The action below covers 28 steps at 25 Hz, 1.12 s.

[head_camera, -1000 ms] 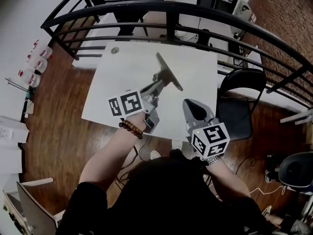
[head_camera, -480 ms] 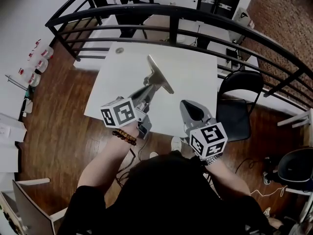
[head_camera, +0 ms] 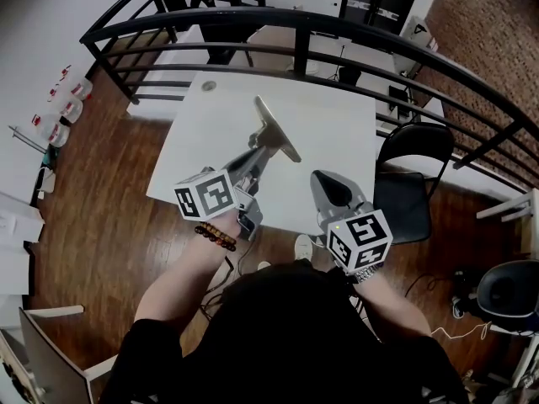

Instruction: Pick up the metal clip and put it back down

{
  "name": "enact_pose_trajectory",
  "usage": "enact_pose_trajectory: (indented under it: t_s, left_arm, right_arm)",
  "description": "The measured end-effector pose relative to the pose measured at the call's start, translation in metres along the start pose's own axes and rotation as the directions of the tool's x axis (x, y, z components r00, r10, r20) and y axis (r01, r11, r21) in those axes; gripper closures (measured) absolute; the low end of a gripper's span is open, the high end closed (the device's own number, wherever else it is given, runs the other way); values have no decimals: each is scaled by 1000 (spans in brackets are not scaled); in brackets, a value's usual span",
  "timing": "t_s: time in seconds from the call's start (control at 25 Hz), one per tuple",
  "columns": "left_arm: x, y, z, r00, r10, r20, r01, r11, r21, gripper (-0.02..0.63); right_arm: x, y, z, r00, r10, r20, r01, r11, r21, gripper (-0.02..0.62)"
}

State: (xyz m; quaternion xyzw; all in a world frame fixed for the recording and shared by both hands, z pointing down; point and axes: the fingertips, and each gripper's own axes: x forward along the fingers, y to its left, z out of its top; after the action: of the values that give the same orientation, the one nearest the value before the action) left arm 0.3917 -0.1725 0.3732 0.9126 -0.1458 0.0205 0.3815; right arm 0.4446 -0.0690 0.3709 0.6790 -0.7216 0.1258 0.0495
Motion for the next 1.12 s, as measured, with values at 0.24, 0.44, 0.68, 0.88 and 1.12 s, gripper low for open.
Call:
enact_pose_trajectory:
  t_s: [0.24,0.44,0.68,0.88,1.12]
  left_arm:
    - [-10,2,1,1000,-22,5,23,1000,-6,581]
    - [-19,3,1,1000,-28,2,28,1000,-6,581]
    - [-32,2,0,999,-32,4,32,999,3,581]
    - [-44,2,-4,999,-32,0,32,999,31,581]
    - [-74,16,-7,1000,-17,-1,17,999,45,581]
  right_arm:
    - [3,11,2,1000,-1,1,1,1000,-8,603]
    - [7,19,5,1000,-3,6,3,1000,-13,603]
    - [9,29,8,1000,-4,12,5,1000,-23,604]
    - [10,39,5,1000,-5,13,5,1000,-26,603]
    - [21,68,-3,1000,15,2,-15,1000,-26,603]
